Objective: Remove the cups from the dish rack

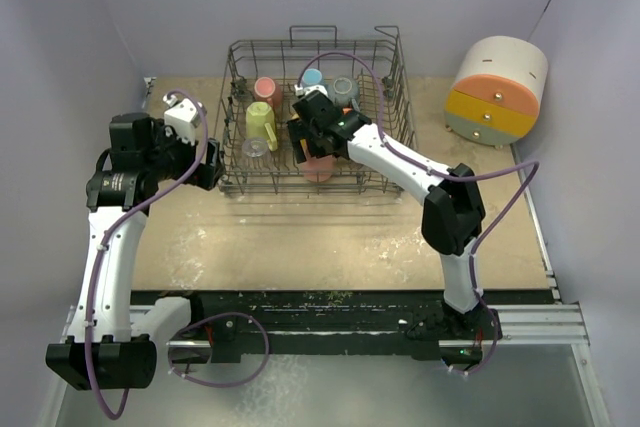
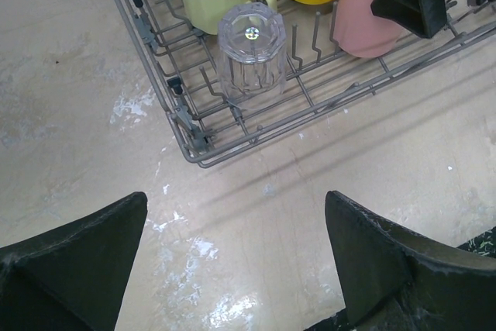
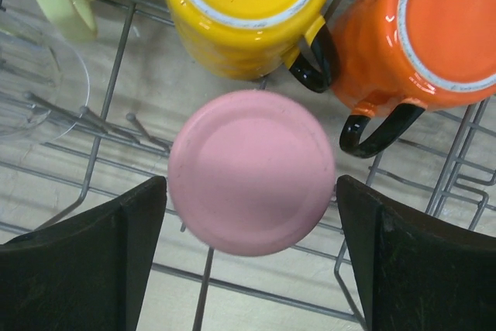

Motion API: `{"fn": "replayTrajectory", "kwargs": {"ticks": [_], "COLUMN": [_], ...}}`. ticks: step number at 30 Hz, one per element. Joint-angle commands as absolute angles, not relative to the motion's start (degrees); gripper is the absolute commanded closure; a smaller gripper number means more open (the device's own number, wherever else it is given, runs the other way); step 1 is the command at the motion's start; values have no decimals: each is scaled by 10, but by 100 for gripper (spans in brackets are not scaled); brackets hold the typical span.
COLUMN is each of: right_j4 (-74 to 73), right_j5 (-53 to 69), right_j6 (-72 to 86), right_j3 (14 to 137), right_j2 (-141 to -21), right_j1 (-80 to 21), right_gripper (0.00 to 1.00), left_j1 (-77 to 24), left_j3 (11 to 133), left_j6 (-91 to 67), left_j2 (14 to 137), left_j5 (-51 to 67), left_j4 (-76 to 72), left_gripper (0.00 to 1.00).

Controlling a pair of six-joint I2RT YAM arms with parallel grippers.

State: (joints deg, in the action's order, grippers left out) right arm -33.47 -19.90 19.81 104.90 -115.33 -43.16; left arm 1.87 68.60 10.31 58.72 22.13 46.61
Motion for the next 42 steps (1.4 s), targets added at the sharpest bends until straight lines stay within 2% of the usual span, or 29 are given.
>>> {"fn": "replayTrajectory", "kwargs": {"ticks": [1, 8, 11, 15, 18, 27, 35, 42], "right_j4": [-336, -326, -321, -329, -343, -376, -268, -109], "right_j5": [-192, -178, -172, -177, -181, -83, 99, 202], "right_j6": [191, 187, 186, 183, 183, 229, 335, 439], "right_j3": [1088, 1091, 1093, 1111, 1136, 1163, 1039, 932], "right_j2": [-1153, -1145, -1132, -1113, -1093, -988, -871, -827], "right_j1": [-422, -420, -421, -421, -420, -420, -419, -421], "right_gripper": [11, 25, 40, 65, 76, 80, 80, 81], "left_j1": [20, 20, 20, 20, 20, 20, 20, 20], "left_j3": [689, 668, 657, 651, 648, 634, 621, 572], "left_j6": [121, 147, 163, 168, 176, 274, 447, 501], "left_j2": [572, 554, 544, 534, 528, 484, 440, 365], "left_j5": [251, 287, 294, 306, 330, 451, 558, 566], "left_j4": [466, 466, 463, 455, 450, 415, 392, 287], "left_gripper": [1, 1, 1, 1, 1, 1, 1, 0]}}
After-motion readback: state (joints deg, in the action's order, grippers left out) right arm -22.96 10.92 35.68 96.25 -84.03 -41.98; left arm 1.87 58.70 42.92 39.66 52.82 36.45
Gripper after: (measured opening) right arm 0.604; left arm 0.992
